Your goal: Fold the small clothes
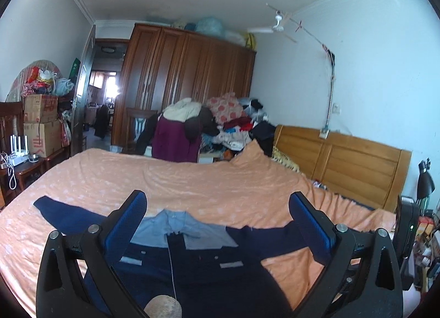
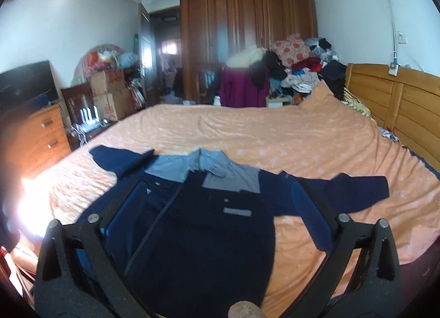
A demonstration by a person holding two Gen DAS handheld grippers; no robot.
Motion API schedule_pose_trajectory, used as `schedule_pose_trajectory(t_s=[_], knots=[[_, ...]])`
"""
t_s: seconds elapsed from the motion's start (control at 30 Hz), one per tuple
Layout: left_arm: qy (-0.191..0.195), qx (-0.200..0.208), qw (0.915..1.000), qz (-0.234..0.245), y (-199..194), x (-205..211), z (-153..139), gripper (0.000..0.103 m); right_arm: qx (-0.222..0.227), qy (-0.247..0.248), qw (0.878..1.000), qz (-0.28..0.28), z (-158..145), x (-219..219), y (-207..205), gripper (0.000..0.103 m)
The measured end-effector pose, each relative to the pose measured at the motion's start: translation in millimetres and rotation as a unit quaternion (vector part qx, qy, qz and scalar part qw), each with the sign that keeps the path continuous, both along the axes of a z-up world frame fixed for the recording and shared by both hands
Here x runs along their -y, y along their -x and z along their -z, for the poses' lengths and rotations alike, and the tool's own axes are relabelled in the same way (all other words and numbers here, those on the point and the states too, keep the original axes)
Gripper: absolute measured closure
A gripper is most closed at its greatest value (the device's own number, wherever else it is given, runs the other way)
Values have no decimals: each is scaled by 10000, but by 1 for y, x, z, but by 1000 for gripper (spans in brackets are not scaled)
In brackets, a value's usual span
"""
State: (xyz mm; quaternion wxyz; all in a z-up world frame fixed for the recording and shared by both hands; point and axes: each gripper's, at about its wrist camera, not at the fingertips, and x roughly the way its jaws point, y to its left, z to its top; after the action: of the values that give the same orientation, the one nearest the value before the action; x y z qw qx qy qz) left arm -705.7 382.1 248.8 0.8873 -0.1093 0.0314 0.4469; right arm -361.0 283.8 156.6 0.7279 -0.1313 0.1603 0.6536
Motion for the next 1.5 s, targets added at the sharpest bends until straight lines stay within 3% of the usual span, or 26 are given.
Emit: schedule_pose_trajectory(t_s=[0.27,0.5,0.63,0.83,0.93,1.07,1.23,1.4,1.5], knots=[[396,-594,9968,-348,-27,-28,39,0,51,524,9982,295,22,2,-12,0],[596,-634,9951,-479,-29,-45,63,0,82,590,9975,391,25,3,-19,0],[416,-677,9948,-634,-27,-43,62,0,105,556,9976,403,22,2,-20,0],[160,-888,9873,-1308,-28,-39,58,0,-19,777,9963,379,31,-4,-23,0],[465,-779,9881,-1243,-25,-48,63,0,-7,814,9960,374,34,-3,-22,0],[493,-880,9881,-1158,-25,-50,68,0,34,828,9956,438,34,-2,-27,0],[331,-1257,9846,-1173,-36,-45,72,0,80,856,9948,552,35,-1,-38,0],[648,-1487,9835,-795,-49,-54,85,0,80,932,9941,558,40,0,-41,0],[253,-1587,9837,-802,-56,-47,75,0,261,769,9951,559,32,0,-41,0]])
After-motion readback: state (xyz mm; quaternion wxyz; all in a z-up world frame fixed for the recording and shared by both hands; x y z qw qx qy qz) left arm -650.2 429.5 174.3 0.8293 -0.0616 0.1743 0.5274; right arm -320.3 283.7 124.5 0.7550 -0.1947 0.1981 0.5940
